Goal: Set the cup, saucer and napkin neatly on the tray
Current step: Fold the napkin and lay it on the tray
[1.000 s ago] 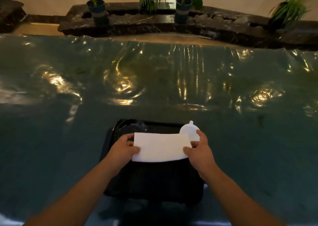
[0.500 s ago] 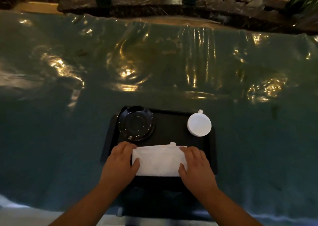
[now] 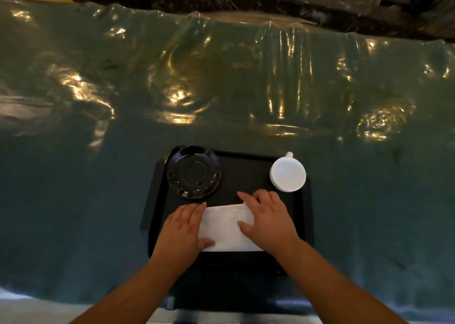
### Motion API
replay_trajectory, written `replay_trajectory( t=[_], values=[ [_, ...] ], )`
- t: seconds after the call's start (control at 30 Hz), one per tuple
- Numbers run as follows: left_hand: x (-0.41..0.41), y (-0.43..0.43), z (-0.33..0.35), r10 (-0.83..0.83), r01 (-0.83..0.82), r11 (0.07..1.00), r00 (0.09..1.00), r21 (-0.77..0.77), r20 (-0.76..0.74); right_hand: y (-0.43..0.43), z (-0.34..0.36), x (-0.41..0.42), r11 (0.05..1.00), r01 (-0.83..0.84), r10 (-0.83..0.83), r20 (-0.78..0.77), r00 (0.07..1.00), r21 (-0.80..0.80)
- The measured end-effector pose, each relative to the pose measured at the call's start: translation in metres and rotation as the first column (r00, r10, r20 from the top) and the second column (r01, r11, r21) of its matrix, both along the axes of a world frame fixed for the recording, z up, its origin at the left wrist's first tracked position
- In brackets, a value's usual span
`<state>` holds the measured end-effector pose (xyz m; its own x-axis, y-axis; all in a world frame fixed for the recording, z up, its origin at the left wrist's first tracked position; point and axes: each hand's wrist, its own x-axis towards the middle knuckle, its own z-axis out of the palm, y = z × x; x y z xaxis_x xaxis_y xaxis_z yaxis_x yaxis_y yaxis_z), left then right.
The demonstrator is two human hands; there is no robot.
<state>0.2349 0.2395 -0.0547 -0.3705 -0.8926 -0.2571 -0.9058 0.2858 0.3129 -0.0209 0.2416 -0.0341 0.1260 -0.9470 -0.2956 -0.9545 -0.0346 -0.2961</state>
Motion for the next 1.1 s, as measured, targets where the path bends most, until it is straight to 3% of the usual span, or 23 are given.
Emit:
replay_trajectory(
  t=[0.07,0.2,0.3,0.37,0.43,0.63,0.73,0.83,0.93,1.1],
  values=[
    [-0.001,-0.001,0.001,-0.005,0.005,1.0,1.0,0.01,0.01,-0.012,0.002,0.002,0.99,-0.131,0.133,-0.038,0.99,0.051],
    [-0.004,-0.002,0.003,-0.002,0.002,1.0,1.0,0.023,0.023,-0.031,0.01,0.007,0.968,-0.228,0.24,-0.114,0.964,0.109],
    [-0.006,0.001,0.005,-0.003,0.003,1.0,1.0,0.018,0.029,-0.036,0.019,0.006,0.958,-0.246,0.251,-0.015,0.968,0.146],
    [-0.006,0.003,0.005,-0.001,0.001,1.0,1.0,0.009,0.021,-0.035,0.025,0.005,0.951,-0.204,0.167,0.169,0.971,0.234],
    [-0.005,0.004,0.005,0.004,-0.004,1.0,1.0,-0.01,0.008,-0.032,0.029,0.006,0.912,-0.113,-0.018,0.315,0.949,0.394],
    [-0.006,0.002,0.008,0.002,-0.002,1.0,1.0,-0.011,-0.001,-0.017,0.026,-0.008,0.855,-0.006,-0.256,0.432,0.865,0.518],
    [-0.005,0.003,0.009,-0.017,0.017,1.0,1.0,-0.01,-0.004,-0.01,0.023,-0.017,0.871,0.072,-0.284,0.377,0.882,0.487],
    [-0.004,-0.001,0.012,-0.017,0.017,1.0,1.0,-0.021,-0.022,-0.007,0.017,-0.019,0.881,0.254,-0.391,0.31,0.867,0.4],
    [-0.005,-0.007,0.015,0.015,-0.023,0.995,0.997,-0.097,-0.081,-0.003,0.018,-0.015,0.849,0.334,-0.489,0.367,0.792,0.41],
    [-0.011,-0.015,0.02,0.006,-0.015,0.994,0.996,-0.107,-0.084,0.011,0.033,0.001,0.881,0.304,-0.46,0.508,0.728,0.362]
  ],
)
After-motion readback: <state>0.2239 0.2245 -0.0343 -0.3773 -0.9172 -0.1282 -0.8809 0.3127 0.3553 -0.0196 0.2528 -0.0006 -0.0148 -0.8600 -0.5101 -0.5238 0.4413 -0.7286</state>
